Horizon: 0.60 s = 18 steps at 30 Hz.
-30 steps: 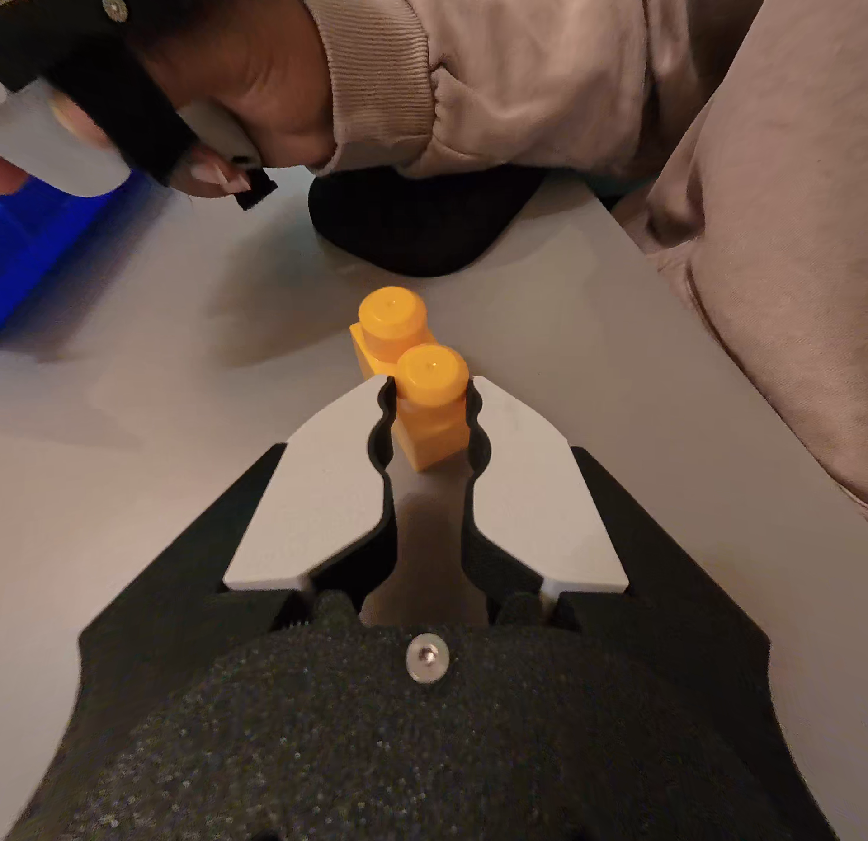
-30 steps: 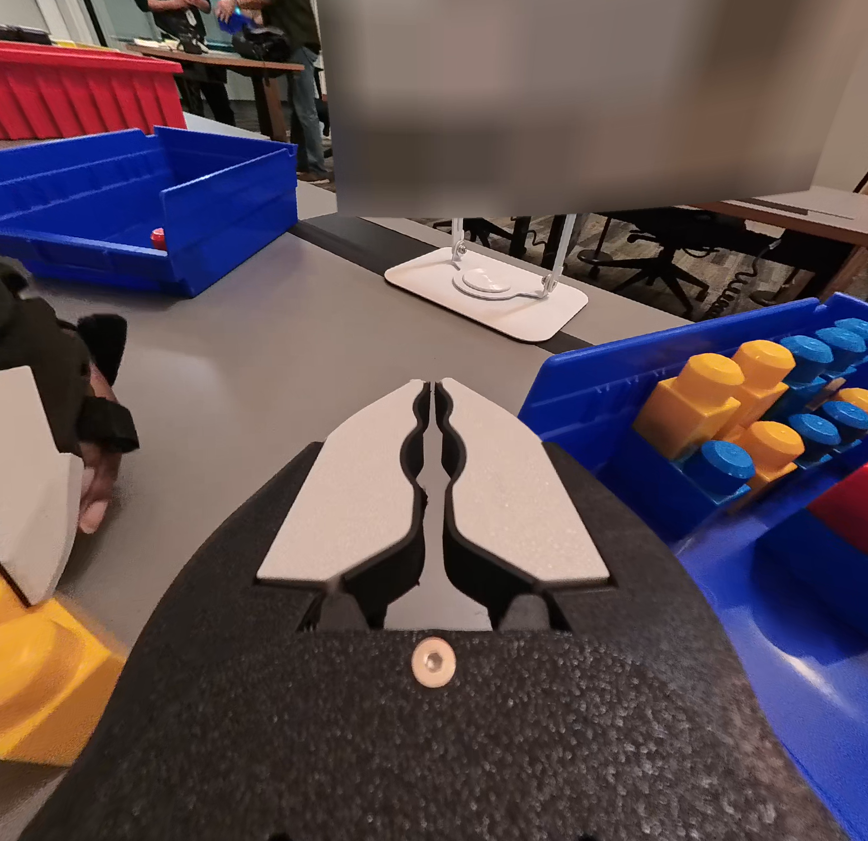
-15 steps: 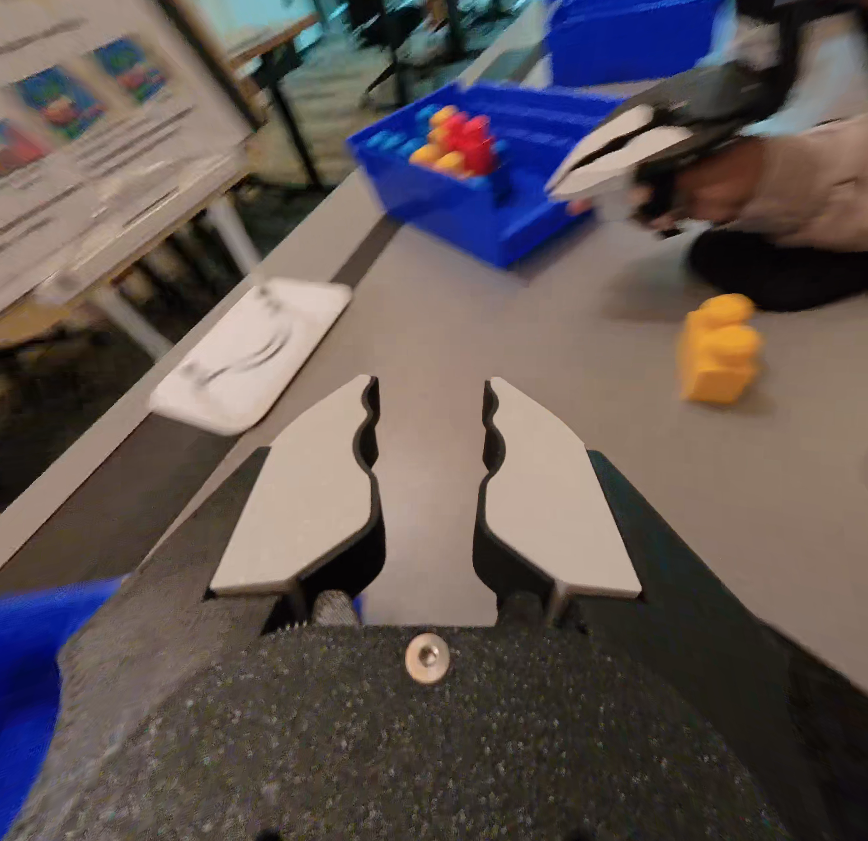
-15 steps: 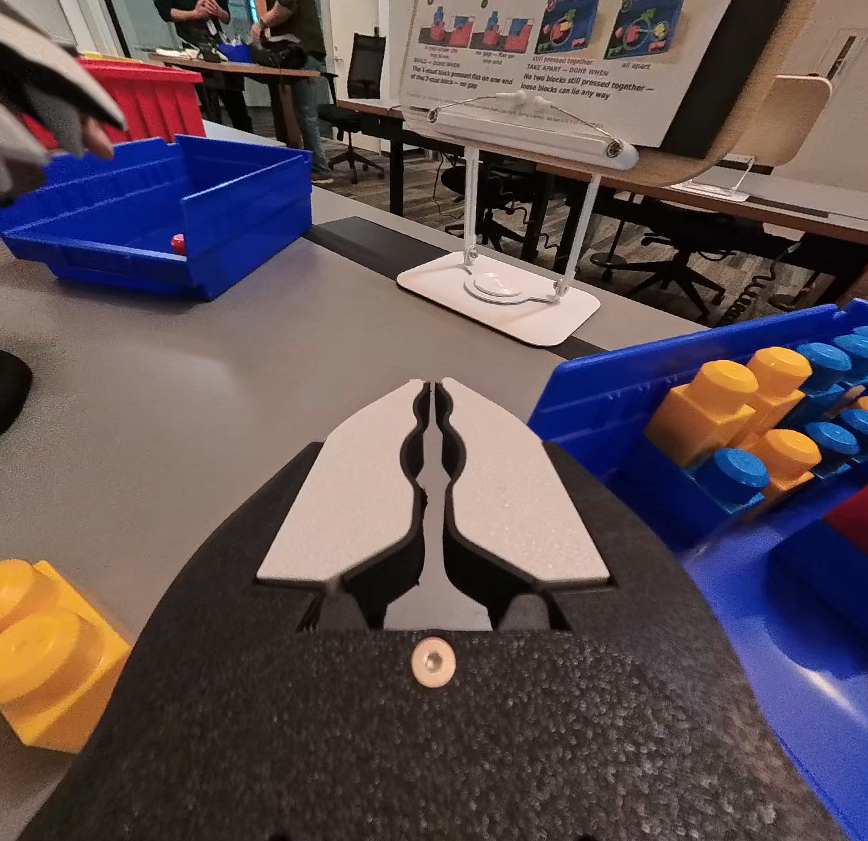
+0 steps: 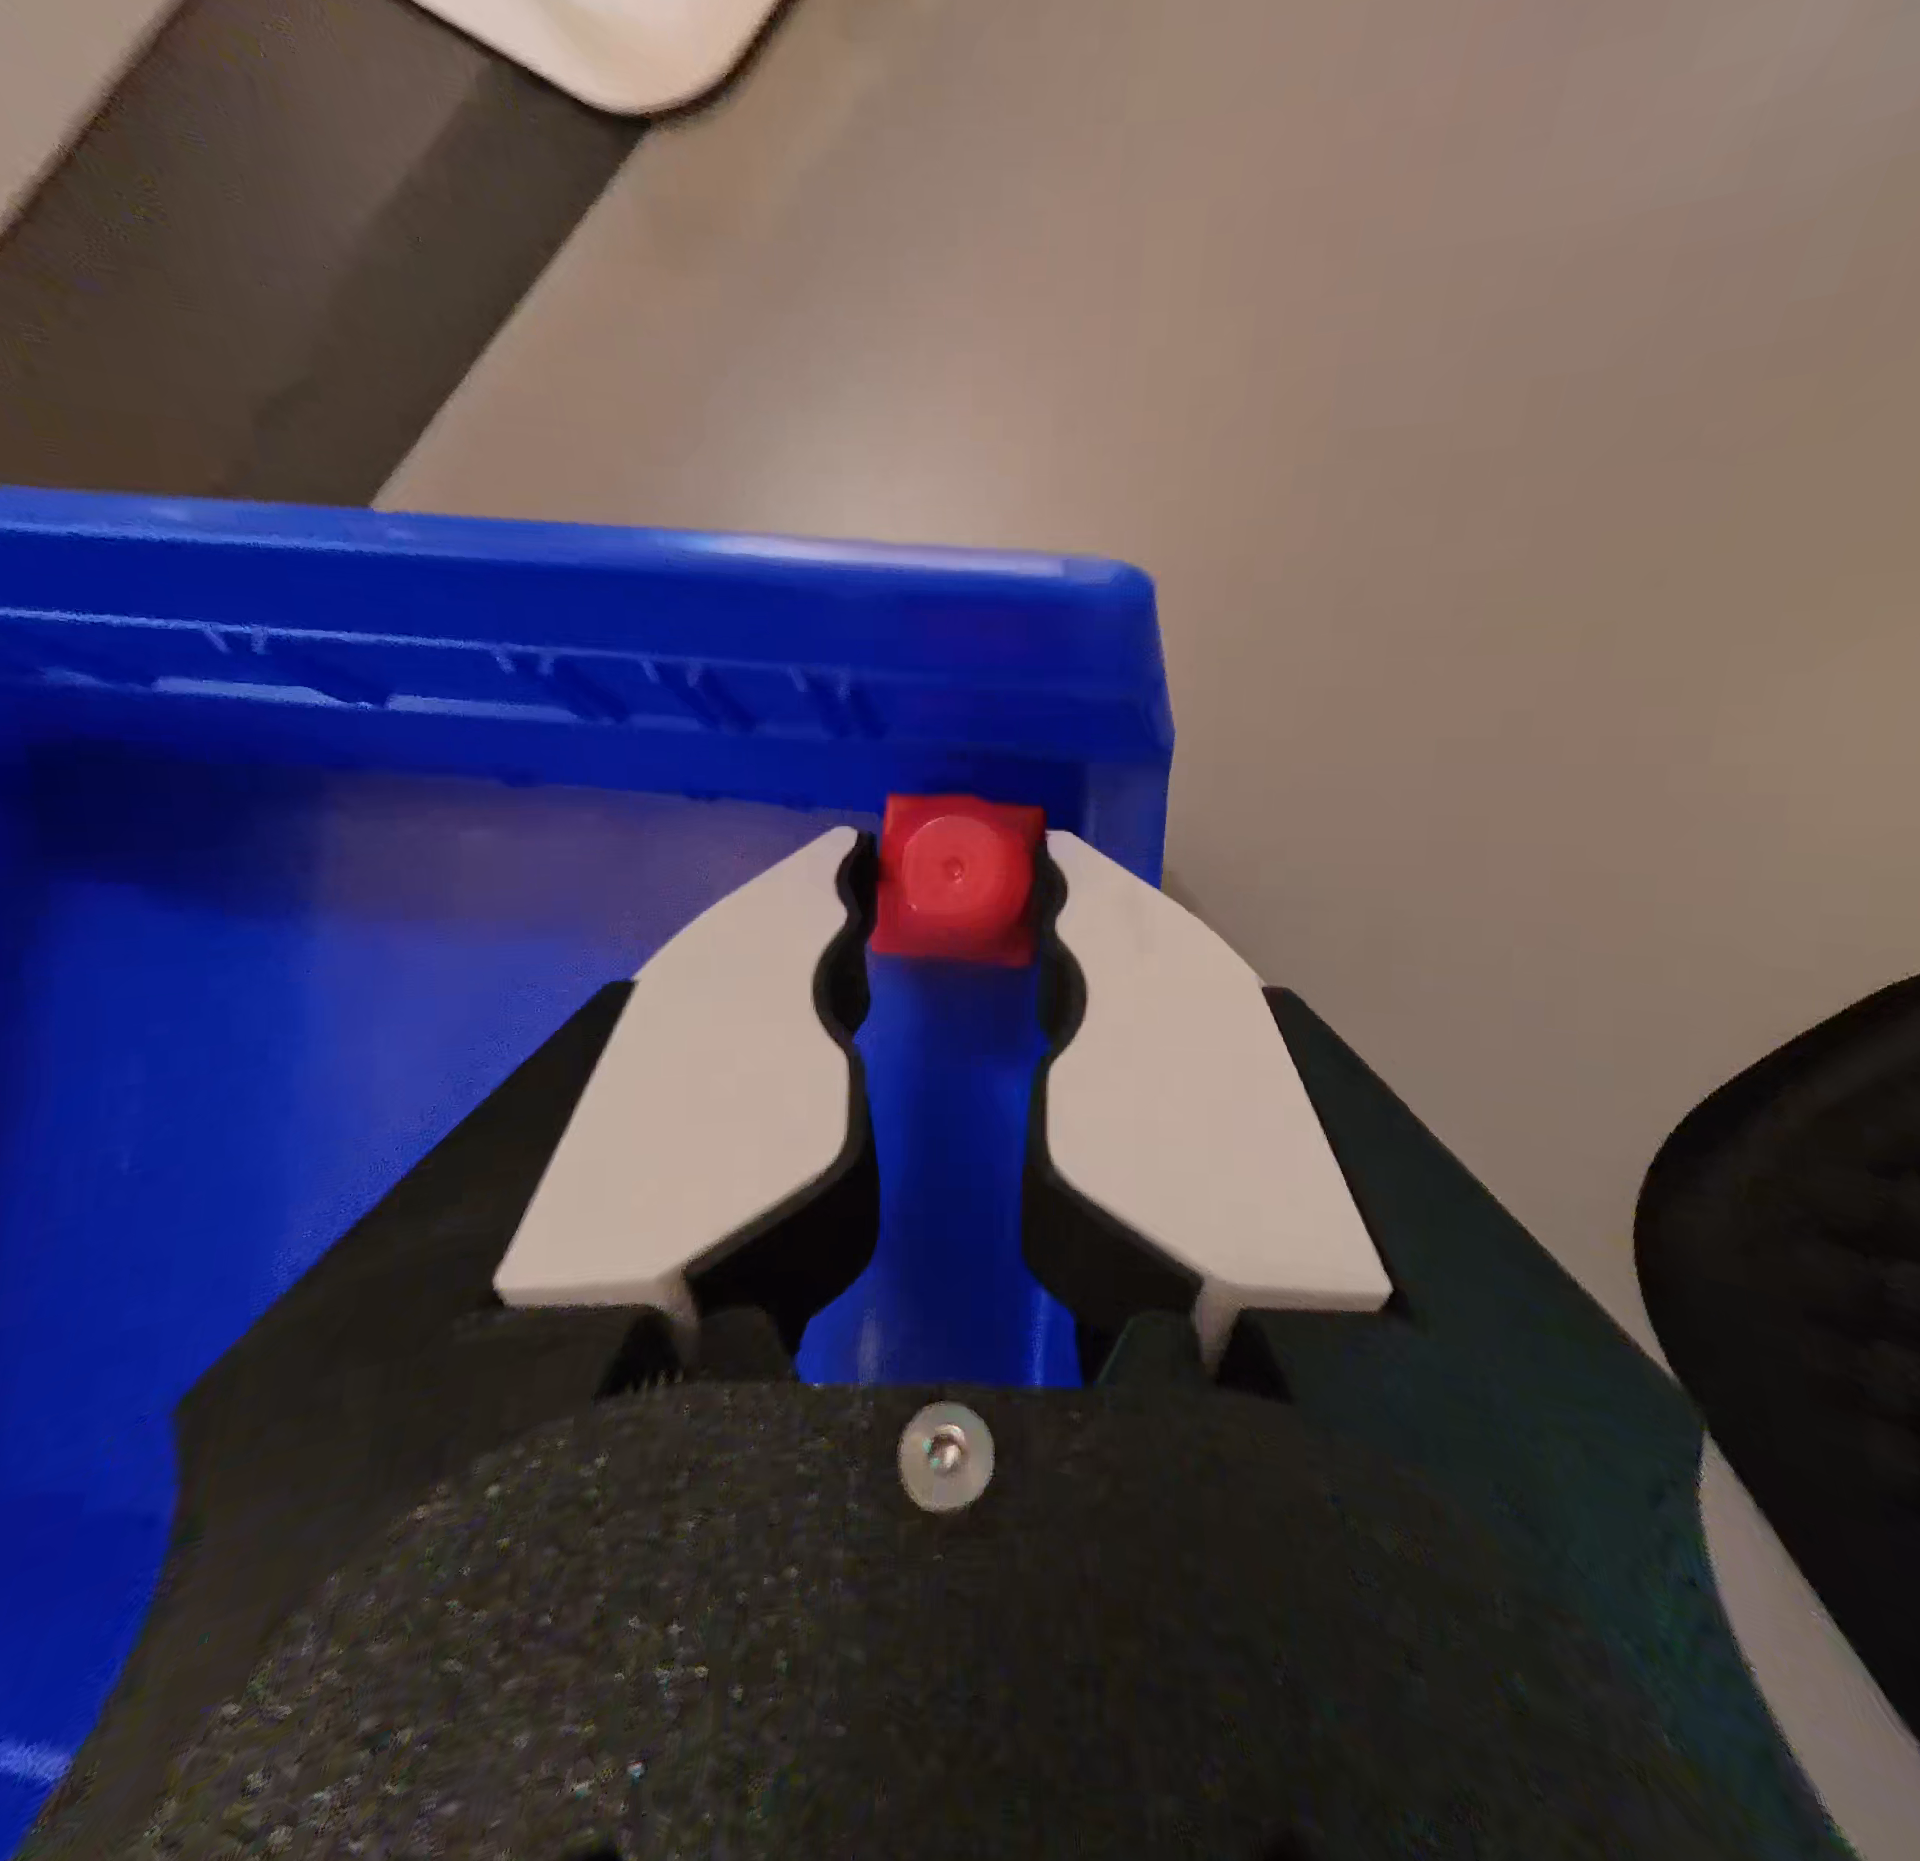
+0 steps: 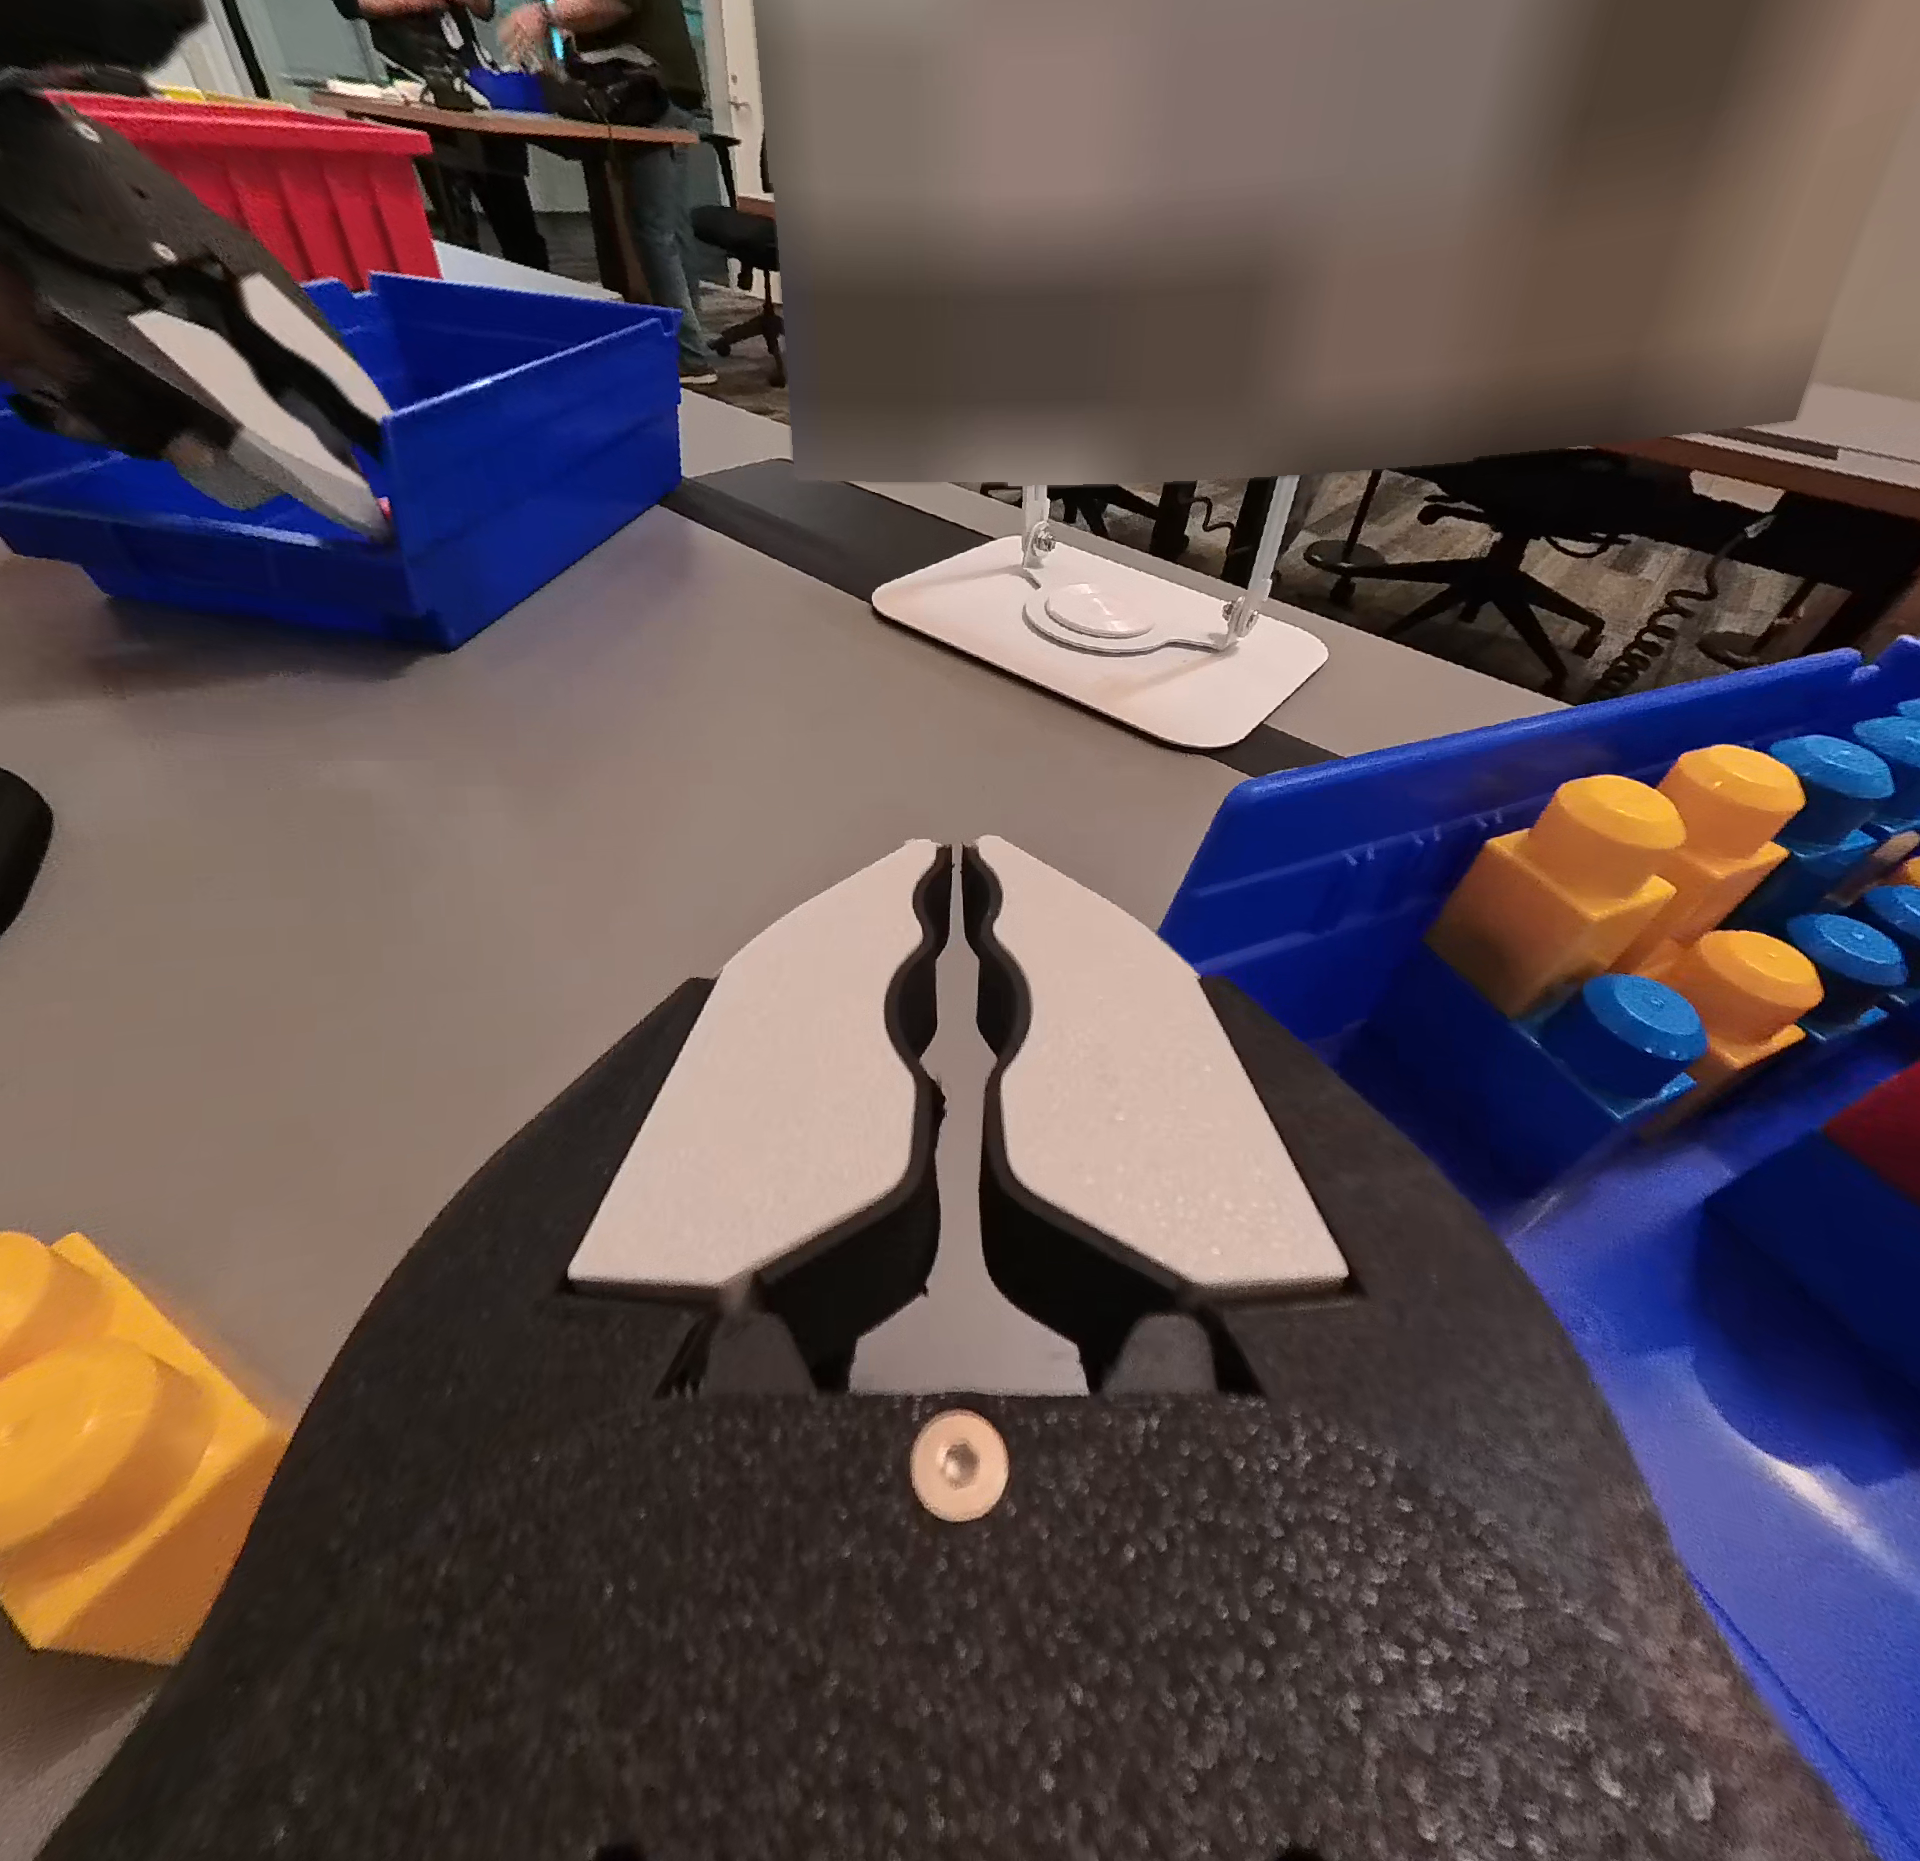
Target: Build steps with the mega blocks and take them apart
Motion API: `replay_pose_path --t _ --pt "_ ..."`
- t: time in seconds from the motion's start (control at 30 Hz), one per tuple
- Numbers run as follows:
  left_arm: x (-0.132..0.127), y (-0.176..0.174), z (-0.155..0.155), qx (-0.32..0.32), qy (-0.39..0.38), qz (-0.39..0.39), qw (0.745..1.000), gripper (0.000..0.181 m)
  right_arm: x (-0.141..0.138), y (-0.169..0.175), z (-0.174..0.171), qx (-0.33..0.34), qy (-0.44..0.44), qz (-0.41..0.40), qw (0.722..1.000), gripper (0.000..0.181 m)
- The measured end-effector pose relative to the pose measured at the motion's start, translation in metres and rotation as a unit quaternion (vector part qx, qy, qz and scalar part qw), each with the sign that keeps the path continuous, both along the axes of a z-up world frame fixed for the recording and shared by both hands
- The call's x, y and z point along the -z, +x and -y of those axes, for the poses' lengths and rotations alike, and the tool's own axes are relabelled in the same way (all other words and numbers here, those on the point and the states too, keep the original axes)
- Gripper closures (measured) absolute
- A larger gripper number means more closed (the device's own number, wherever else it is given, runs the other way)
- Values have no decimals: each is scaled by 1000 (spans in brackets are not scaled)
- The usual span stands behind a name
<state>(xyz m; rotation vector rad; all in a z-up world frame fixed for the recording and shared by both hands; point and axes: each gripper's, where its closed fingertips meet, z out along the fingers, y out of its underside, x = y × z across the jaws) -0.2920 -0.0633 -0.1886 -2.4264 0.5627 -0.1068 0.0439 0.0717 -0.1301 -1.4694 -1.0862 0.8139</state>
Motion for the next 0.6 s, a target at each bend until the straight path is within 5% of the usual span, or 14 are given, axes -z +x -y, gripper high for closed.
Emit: replay_pose_path --t 0.17,0.37,0.47,0.6 --pt "-3 -9 1 -14 -18 -31 999 153 1 -1 0 -2 0 3 1000 180" --pt "-83 6 7 -20 97 -65 993 153 0 0 0 -2 -3 -1 1000 180" --pt "-116 47 19 18 140 -34 989 153 1 -2 2 -7 -2 2 1000 180" --pt "-106 124 33 101 118 7 988 153 -2 -6 11 -31 10 -2 999 179"
